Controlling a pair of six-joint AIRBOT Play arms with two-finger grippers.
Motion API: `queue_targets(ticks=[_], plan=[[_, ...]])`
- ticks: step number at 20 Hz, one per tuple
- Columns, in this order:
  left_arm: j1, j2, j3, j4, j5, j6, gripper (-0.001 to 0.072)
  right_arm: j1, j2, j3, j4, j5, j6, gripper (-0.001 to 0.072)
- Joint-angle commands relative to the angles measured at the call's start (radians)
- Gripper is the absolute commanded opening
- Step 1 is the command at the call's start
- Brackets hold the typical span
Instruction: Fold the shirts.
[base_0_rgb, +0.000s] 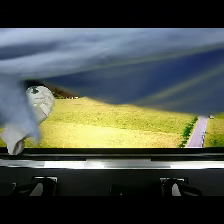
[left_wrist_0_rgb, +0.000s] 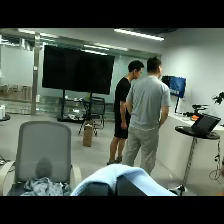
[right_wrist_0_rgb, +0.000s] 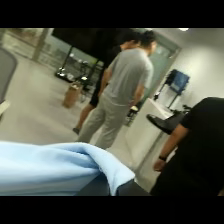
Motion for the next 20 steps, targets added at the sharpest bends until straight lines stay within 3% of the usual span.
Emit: queue_targets(ticks=[1,4,6,8,11,14,17,20], plan=[[0.0,0.002,0.0,0.031,-0.041,-0.024,0.0029,-0.002,0.005,0.017,-0.105,0.095,0.031,0.0049],[0.0,-0.068,-0.114,0.047,-0.179,-0.023,0.003,-0.002,-0.129,0.016,-0.165,0.34,0.029,0.005],[-0.01,-0.146,-0.245,0.039,-0.23,0.023,0.003,-0.002,-0.3,0.013,-0.161,0.487,-0.002,0.0049],[-0.036,-0.252,-0.41,0.039,-0.212,0.085,0.003,-0.002,-0.486,-0.018,-0.14,0.517,-0.003,0.0049],[-0.084,-0.467,-0.611,0.039,-0.082,0.124,0.003,0.012,-0.797,-0.059,-0.118,0.417,0.032,0.0049],[-0.126,-0.707,-0.643,0.027,0.065,0.145,0.0031,0.077,-1.053,-0.058,-0.064,0.251,0.056,0.0051],[-0.13,-0.865,-0.609,-0.071,0.106,0.145,0.0031,0.138,-1.169,-0.058,-0.037,0.089,0.154,0.0052],[-0.125,-0.93,-0.573,-0.078,0.111,0.145,0.0037,0.168,-1.183,-0.058,-0.032,-0.042,0.164,0.0053]])
